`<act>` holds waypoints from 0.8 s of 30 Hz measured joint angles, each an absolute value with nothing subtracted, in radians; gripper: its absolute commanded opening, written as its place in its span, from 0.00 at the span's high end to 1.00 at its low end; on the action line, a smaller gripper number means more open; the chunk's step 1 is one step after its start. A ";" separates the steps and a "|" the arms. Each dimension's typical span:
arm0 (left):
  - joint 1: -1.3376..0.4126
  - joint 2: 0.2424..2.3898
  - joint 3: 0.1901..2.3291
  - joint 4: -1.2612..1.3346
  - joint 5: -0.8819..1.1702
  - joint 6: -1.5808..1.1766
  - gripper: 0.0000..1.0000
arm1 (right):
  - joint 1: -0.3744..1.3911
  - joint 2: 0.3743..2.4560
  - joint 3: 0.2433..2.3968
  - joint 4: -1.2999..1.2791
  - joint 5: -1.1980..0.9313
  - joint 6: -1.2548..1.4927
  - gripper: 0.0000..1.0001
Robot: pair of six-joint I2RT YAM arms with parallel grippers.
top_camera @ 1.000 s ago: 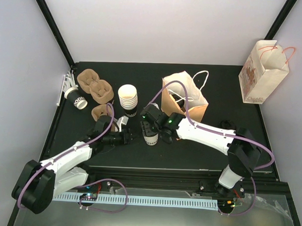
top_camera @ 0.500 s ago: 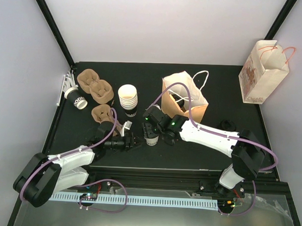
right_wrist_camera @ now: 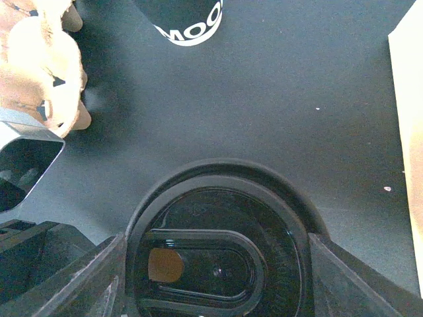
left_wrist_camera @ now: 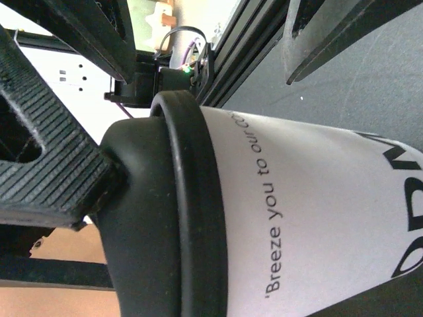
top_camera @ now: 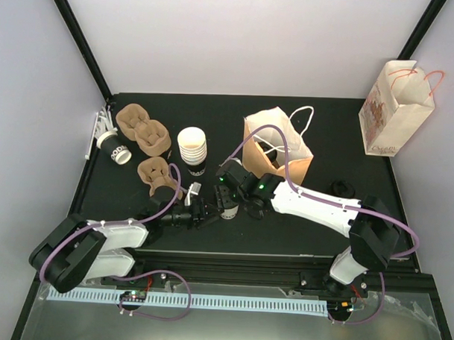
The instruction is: Pack the takeout coffee
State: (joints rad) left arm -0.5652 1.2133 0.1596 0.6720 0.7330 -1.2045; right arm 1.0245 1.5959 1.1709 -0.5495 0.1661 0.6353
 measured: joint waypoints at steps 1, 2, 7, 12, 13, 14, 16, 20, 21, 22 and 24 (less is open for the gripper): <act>-0.567 1.224 0.159 0.691 0.731 -1.213 0.36 | 1.024 1.596 1.171 -0.549 0.166 0.635 0.41; -0.571 1.236 0.159 0.715 0.728 -1.225 0.35 | 1.024 1.596 1.171 -0.549 0.166 0.635 0.41; -0.584 1.267 0.159 0.781 0.712 -1.263 0.37 | 1.024 1.592 1.165 -0.545 0.165 0.635 0.41; -0.598 1.320 0.150 0.825 0.680 -1.306 0.38 | 1.024 1.590 1.163 -0.544 0.163 0.635 0.41; -0.601 1.332 0.146 0.834 0.676 -1.314 0.38 | 1.024 1.590 1.162 -0.545 0.162 0.635 0.41; -0.604 1.342 0.143 0.851 0.674 -1.324 0.38 | 1.024 1.589 1.161 -0.545 0.160 0.635 0.41; -0.610 1.362 0.142 0.881 0.669 -1.341 0.39 | 1.024 1.587 1.159 -0.545 0.158 0.635 0.41; -0.611 1.417 0.141 0.949 0.669 -1.373 0.40 | 1.024 1.584 1.154 -0.545 0.155 0.635 0.41; -0.612 1.428 0.140 0.964 0.669 -1.379 0.42 | 1.024 1.582 1.152 -0.545 0.154 0.635 0.41; -0.614 1.437 0.137 0.980 0.669 -1.386 0.43 | 1.024 1.581 1.149 -0.543 0.153 0.635 0.41; -0.617 1.454 0.126 1.016 0.667 -1.398 0.45 | 1.026 1.576 1.142 -0.539 0.152 0.635 0.41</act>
